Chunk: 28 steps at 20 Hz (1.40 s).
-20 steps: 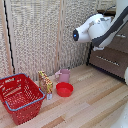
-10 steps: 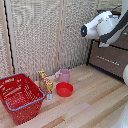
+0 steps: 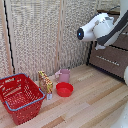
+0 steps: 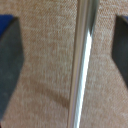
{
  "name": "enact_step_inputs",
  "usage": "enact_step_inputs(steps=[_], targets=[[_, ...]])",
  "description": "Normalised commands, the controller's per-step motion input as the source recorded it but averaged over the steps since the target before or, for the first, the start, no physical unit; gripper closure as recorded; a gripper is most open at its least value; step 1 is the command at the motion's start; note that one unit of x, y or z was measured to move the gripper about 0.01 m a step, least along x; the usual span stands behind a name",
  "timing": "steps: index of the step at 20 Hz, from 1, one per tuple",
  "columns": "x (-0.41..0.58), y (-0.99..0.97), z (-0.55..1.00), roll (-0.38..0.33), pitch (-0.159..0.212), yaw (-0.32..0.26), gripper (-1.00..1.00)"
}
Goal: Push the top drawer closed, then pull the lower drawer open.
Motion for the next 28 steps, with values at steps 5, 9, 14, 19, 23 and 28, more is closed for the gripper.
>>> enact_step_inputs(steps=[5, 9, 14, 19, 23, 28], targets=[[0.000, 0.46, -0.35, 0.000, -0.005, 0.003, -1.00], [0.000, 0.29, -0.54, -0.014, -0.044, 0.006, -1.00], [0.000, 0.01, -0.58, -0.069, -0.039, 0.008, -1.00], [0.007, -0.09, -0.46, -0.106, -0.038, 0.010, -1.00], [0.031, -0.14, -0.41, -0.108, -0.033, 0.010, -1.00], [0.010, -0.34, -0.27, -0.062, -0.039, 0.014, -1.00]])
